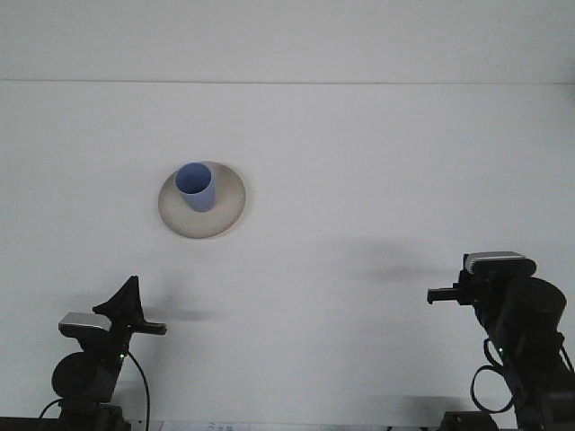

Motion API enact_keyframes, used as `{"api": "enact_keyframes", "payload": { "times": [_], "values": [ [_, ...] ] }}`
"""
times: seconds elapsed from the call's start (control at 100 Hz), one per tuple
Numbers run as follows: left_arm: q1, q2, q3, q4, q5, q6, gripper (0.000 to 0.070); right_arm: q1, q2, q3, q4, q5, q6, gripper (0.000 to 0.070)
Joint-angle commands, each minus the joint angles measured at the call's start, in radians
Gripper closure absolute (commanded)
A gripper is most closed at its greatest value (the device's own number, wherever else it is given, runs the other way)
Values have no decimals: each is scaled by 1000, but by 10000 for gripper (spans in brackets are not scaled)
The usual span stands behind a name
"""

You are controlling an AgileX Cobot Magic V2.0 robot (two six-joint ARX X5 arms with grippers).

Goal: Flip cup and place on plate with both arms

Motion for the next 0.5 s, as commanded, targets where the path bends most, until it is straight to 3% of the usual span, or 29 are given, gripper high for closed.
{"api": "enact_keyframes", "payload": {
  "times": [0.0,0.29,0.49],
  "values": [
    [0,-2,-19,15,4,3,688,2,-28,-18,31,5,3,700],
    [0,-2,-19,16,4,3,688,2,-253,-347,512,3,3,700],
    [0,-2,-19,16,4,3,688,2,-444,-554,627,4,3,700]
  ]
}}
